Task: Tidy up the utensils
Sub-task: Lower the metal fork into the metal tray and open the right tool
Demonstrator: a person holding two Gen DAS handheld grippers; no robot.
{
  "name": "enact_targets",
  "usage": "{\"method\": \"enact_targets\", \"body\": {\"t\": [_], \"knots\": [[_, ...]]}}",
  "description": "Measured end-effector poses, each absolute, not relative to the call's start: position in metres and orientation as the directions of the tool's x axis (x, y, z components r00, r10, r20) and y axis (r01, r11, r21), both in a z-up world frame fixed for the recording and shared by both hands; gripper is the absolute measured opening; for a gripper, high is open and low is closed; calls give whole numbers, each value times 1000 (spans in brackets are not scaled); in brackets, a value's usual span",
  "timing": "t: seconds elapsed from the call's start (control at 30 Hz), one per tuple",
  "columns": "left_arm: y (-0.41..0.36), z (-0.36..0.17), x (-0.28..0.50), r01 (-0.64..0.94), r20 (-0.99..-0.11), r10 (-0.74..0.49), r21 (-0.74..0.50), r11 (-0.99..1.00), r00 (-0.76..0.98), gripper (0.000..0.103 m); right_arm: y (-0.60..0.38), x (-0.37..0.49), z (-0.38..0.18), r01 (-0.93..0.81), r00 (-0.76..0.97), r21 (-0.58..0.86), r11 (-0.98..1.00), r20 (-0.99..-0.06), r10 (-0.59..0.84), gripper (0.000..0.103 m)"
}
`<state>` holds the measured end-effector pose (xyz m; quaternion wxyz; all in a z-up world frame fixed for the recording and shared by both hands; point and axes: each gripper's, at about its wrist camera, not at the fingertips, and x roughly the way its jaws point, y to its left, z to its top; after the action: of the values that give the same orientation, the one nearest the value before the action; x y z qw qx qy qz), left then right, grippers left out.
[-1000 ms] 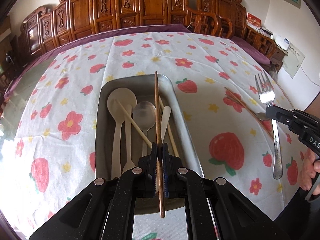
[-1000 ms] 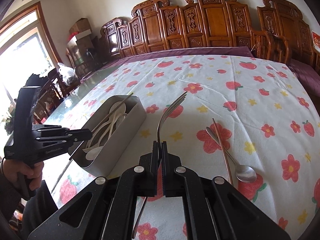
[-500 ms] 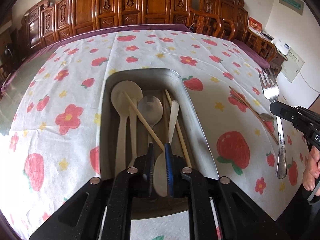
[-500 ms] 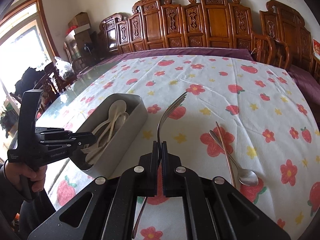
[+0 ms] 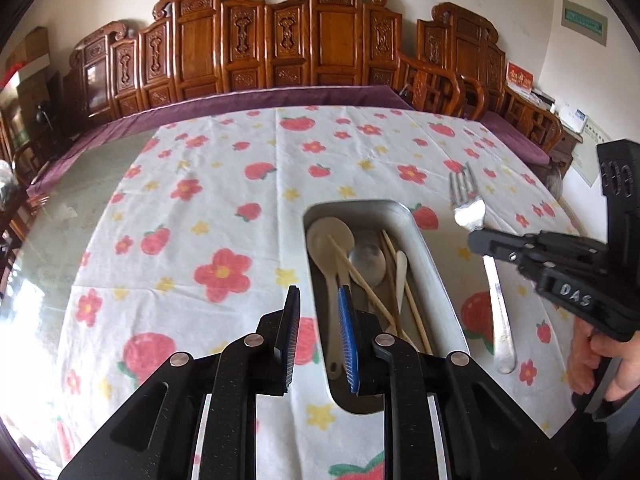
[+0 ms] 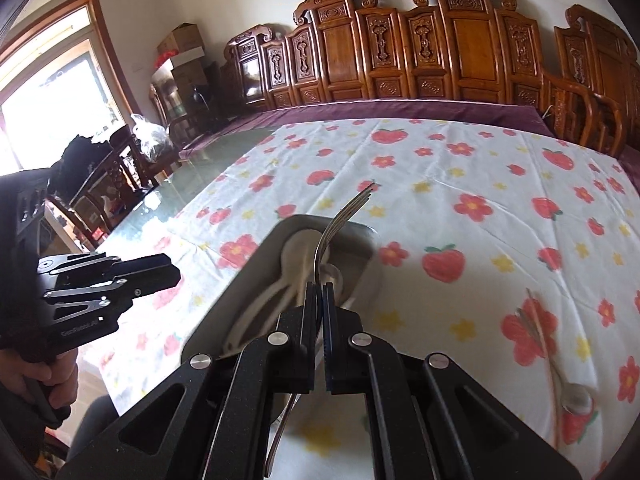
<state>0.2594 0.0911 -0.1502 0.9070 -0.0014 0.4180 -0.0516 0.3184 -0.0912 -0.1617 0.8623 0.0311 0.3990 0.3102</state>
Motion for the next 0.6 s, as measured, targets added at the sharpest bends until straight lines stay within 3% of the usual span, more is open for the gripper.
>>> {"method": "enact_targets", "body": {"t": [0.47,0.6], "knots": [[115,-129,255,57,-730,-77,-52,997,679,18,-17,343,-199,-508,438,259,821,-743,506,4],[119,-129,253,51,-731,-71,-50,997,678,18,-11,344,-213,-508,387,308,804,-752,533,4]]}}
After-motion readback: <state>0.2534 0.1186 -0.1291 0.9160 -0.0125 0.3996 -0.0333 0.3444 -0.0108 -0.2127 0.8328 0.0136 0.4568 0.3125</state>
